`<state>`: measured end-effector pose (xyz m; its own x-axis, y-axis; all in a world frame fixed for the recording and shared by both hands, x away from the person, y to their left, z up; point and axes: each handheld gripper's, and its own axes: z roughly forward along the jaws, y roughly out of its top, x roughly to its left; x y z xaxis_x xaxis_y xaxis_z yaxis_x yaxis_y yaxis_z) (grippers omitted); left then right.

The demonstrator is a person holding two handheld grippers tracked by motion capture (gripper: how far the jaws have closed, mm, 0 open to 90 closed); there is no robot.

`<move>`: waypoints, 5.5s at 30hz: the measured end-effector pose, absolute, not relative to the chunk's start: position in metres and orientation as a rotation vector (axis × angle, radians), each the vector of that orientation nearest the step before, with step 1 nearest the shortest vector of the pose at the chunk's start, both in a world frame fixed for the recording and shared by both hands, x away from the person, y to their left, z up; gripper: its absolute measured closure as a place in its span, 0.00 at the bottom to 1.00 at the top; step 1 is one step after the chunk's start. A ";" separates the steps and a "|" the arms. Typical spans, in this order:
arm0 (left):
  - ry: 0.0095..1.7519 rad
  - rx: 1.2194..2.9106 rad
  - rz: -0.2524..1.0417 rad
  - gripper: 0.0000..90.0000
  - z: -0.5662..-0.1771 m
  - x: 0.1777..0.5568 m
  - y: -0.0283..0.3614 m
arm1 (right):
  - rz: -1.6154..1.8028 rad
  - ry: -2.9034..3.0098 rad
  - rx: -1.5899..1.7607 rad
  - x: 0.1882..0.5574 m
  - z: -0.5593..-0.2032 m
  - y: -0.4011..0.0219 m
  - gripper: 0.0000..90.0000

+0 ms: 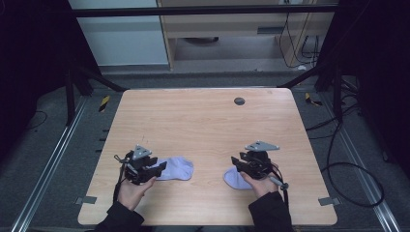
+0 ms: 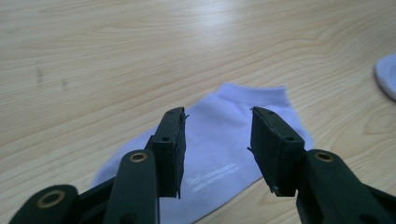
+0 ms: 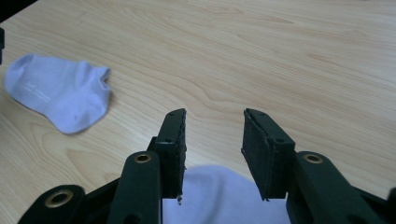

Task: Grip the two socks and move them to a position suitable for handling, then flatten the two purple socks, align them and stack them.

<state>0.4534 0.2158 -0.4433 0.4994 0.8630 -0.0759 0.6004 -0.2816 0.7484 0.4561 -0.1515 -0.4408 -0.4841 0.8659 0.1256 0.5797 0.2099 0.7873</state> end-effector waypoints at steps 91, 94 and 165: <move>0.943 2.217 0.290 0.99 -0.449 0.437 0.117 | 1.050 2.287 1.334 0.412 -0.443 -0.178 0.96; 0.959 2.221 0.280 0.99 -0.453 0.434 0.127 | 1.046 2.314 1.328 0.412 -0.447 -0.168 0.96; 1.332 1.963 0.552 0.48 -0.454 0.463 0.285 | 1.160 2.270 1.266 0.461 -0.441 -0.087 0.59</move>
